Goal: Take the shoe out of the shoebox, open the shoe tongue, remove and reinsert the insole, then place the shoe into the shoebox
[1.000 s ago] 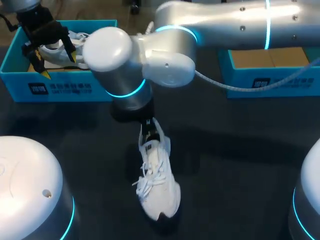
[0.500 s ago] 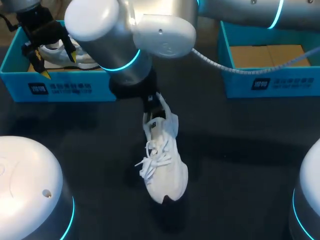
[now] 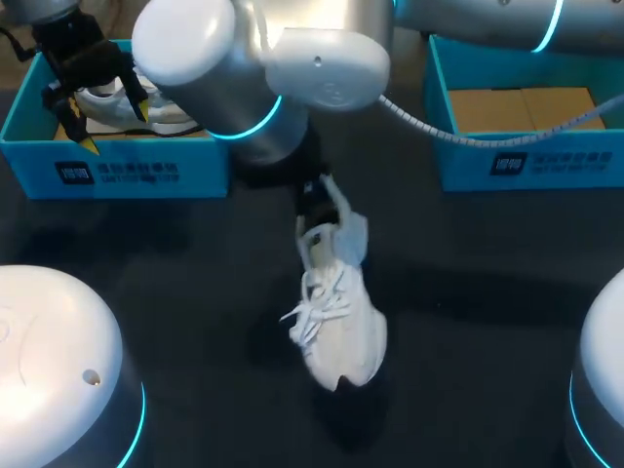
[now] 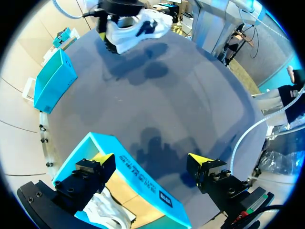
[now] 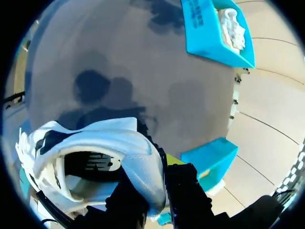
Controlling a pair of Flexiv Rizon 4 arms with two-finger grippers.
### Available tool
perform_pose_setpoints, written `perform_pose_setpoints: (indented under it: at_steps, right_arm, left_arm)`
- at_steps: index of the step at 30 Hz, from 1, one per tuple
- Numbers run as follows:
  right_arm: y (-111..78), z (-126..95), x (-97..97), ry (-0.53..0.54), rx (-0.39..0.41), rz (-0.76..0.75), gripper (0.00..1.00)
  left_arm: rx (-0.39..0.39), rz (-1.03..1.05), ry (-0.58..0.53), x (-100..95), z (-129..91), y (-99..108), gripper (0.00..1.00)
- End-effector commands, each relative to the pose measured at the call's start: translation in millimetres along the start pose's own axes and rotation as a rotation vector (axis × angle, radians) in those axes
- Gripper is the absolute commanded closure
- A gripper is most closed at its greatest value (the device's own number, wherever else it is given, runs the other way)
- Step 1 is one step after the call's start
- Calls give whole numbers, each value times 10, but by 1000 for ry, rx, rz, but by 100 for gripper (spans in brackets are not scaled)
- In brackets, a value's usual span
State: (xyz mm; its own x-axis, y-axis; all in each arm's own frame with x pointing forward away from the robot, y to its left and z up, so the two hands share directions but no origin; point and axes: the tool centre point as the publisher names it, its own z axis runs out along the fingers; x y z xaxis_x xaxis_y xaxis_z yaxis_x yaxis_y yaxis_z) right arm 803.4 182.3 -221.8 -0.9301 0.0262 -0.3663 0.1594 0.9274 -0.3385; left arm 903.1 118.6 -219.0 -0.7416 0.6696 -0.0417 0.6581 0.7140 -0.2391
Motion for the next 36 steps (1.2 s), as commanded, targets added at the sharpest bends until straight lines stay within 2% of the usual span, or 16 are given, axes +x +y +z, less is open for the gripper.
perform_pose_setpoints:
  at_steps: [1,3,5,8,22,25,28,31,34,36]
  right_arm:
    - [-471,-108,-186,-26,2,-18,100]
    - [-655,-152,-289,-65,13,-18,100]
    - [-809,-181,-393,-116,-15,-12,100]
    - [-992,-159,-534,-99,-25,-27,100]
    - [-992,-159,-534,-99,-25,-27,100]
    - [-1282,-52,-443,-89,-16,-33,100]
    - [-1489,-30,-451,-93,-9,-53,100]
    - [-1697,21,-526,-91,-37,-89,100]
    - [-1979,78,-724,-106,-62,-93,100]
    - [-1979,78,-724,-106,-62,-93,100]
  left_arm:
    - [-2,0,1,6,-3,-3,0]
    - [-2,0,1,6,-3,-3,0]
    - [-2,0,1,6,-3,-3,0]
    - [-2,0,1,6,-3,-3,0]
    - [-2,0,1,6,-3,-3,0]
    - [-2,0,1,6,-3,-3,0]
    - [-2,0,1,6,-3,-3,0]
    - [-2,0,1,6,-3,-3,0]
    - [-2,0,1,6,-3,-3,0]
    - [-2,0,1,6,-3,-3,0]
